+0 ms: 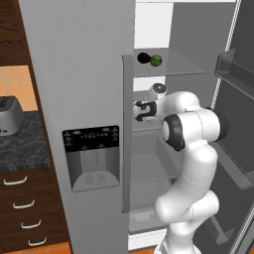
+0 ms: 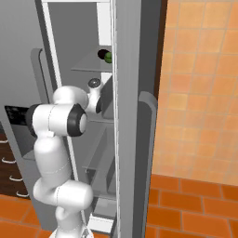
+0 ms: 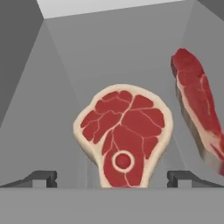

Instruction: Place one avocado and one steak in each tupperware on the nearby counter, to pack two identical lunches.

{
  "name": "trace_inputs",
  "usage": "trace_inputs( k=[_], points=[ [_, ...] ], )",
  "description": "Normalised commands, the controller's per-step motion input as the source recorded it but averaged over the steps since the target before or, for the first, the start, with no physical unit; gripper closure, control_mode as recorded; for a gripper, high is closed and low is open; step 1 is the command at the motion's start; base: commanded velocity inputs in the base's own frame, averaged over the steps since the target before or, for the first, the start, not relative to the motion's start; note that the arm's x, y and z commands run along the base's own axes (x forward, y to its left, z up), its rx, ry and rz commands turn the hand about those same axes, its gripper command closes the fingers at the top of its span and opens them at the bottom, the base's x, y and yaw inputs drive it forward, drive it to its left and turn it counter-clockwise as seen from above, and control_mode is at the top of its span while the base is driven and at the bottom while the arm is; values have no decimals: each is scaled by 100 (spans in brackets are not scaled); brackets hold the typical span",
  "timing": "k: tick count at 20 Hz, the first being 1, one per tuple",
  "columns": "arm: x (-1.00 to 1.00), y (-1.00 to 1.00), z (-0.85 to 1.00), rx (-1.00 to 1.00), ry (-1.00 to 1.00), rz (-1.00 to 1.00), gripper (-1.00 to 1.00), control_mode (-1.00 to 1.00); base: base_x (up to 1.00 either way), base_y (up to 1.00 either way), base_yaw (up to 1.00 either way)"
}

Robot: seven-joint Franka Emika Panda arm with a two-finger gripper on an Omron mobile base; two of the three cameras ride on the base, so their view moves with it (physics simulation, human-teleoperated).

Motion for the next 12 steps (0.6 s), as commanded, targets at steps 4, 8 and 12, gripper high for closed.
trace_inputs(
  k=[4, 8, 12],
  points=[
    [24, 0, -2, 0, 0, 0, -100, -100, 0, 0, 0],
    [25, 0, -2, 0, 0, -1, -100, -100, 0, 0, 0],
    [23, -3, -12, 0, 0, -2, -100, -100, 0, 0, 0]
  ],
)
